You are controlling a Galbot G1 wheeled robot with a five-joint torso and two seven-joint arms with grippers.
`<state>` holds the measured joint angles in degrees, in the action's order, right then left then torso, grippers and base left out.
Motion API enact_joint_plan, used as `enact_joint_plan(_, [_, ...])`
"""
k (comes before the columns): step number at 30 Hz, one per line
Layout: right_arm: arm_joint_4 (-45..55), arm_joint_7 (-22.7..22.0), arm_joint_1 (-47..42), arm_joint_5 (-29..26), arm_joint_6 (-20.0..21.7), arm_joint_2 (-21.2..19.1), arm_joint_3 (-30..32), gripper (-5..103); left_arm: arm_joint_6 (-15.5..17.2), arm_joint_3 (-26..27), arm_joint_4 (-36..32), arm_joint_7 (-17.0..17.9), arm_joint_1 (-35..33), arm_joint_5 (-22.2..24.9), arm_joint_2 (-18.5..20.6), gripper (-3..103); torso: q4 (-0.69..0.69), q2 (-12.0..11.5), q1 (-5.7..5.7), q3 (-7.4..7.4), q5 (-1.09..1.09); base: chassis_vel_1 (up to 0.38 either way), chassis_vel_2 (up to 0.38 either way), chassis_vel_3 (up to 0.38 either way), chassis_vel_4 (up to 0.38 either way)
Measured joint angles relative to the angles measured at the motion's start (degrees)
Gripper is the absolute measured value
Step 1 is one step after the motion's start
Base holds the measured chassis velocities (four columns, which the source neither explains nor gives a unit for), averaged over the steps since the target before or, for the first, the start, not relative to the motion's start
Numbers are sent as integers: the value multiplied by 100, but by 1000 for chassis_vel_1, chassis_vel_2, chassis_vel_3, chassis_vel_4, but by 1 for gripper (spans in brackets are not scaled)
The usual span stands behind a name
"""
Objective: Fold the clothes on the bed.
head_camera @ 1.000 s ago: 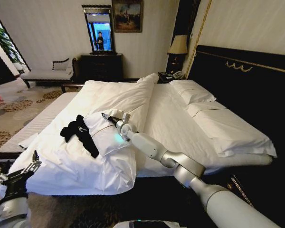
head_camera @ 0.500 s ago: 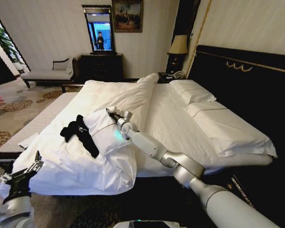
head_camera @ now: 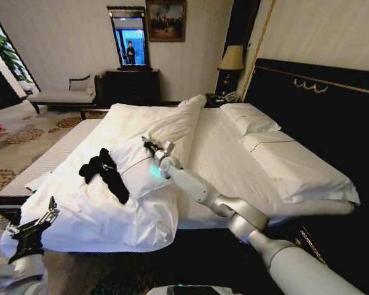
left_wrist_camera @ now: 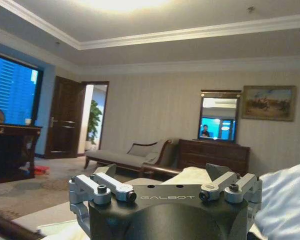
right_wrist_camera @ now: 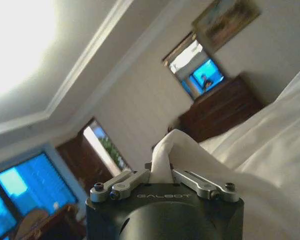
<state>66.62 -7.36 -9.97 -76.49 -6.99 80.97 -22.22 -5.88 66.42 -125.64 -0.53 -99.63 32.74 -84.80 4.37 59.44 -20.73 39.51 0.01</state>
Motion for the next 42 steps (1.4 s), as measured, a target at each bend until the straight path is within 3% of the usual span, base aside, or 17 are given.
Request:
enact_joint_plan(1, [0, 0, 0, 0, 0, 0, 0, 1, 0, 0, 0, 0, 0, 0, 0, 100, 0, 0, 0, 0, 0, 0, 0, 0, 0])
enact_joint_plan(3, [815, -317, -346, -43, -27, -556, 447, 1, 42, -166, 1, 2, 139, 3, 35, 100, -2, 0, 0, 0, 2, 0, 0, 0, 0])
enact_joint_plan(6, [1389, -585, -744, -43, -47, -918, 851, 1, 77, -326, 33, 7, 245, -4, 58, 100, -3, 0, 0, -1, 2, 0, 0, 0, 0])
enact_joint_plan(8, [1972, -790, -1299, -40, -97, -1435, 1310, 1, 105, -477, 62, 11, 348, -7, 96, 100, -9, 0, 0, 0, 3, 0, 0, 0, 0])
enact_joint_plan(9, [2229, -847, -1571, -32, -127, -1729, 1532, 1, 121, -547, 81, 23, 397, -6, 127, 100, -8, 0, 0, 0, 2, 0, 0, 0, 0])
enact_joint_plan(10, [2229, -847, -1571, -32, -127, -1729, 1532, 1, 121, -547, 81, 23, 397, -6, 127, 100, -8, 0, 0, 0, 2, 0, 0, 0, 0])
enact_joint_plan(13, [3011, -883, -2517, 88, -187, -2513, 2503, 1, 172, -691, 128, 34, 551, 74, 257, 100, 2, 1, 0, -1, 3, 0, 0, 0, 0])
enact_joint_plan(18, [3526, -882, -3449, 124, -229, -2913, 3308, 1, 204, -829, 201, 37, 681, 133, 378, 100, -2, 1, 1, -1, 4, 0, 0, 0, 0])
enact_joint_plan(22, [4283, -982, -4819, 157, -242, -3146, 4666, 1, 246, -1147, 247, 43, 908, 102, 494, 100, -10, 1, 1, -1, -1, 0, 0, 0, 0])
enact_joint_plan(24, [4537, -1020, -5163, 137, -242, -3148, 5031, 1, 251, -1211, 247, 33, 957, 81, 509, 100, -8, 1, 0, -1, 0, 0, 0, 0, 0])
enact_joint_plan(28, [5556, -1131, -6827, 39, -229, -3002, 6641, 1, 243, -1354, 293, 1, 1158, 27, 591, 100, 0, 1, 1, -1, 3, 0, 0, 0, 0])
enact_joint_plan(29, [5556, -1131, -6827, 39, -229, -3002, 6641, 1, 243, -1354, 293, 1, 1158, 27, 591, 100, 0, 1, 1, -1, 3, 0, 0, 0, 0])
enact_joint_plan(31, [6044, -1136, -7598, 8, -228, -2793, 7397, 1, 228, -1396, 337, -2, 1251, 26, 642, 100, 0, 2, 1, -2, -3, 0, 0, 0, 0])
enact_joint_plan(35, [6784, -1237, -8772, 123, -188, -2023, 8202, 1, 220, -1507, 435, -2, 1430, 19, 730, 100, -5, 2, 2, -1, -3, 0, 0, 0, 0])
enact_joint_plan(36, [6784, -1237, -8772, 123, -188, -2023, 8202, 1, 220, -1507, 435, -2, 1430, 19, 730, 100, -5, 2, 2, -1, -3, 0, 0, 0, 0])
enact_joint_plan(40, [7476, -1598, -9547, 211, -137, -746, 8503, 1, 203, -1649, 582, -2, 1597, 54, 837, 100, -3, 2, 1, -1, -1, 0, 0, 0, 0])
enact_joint_plan(42, [7611, -1609, -9744, 302, -138, -492, 8521, 1, 191, -1672, 618, -2, 1626, 72, 867, 100, -3, 2, 1, -1, -4, 0, 0, 0, 0])
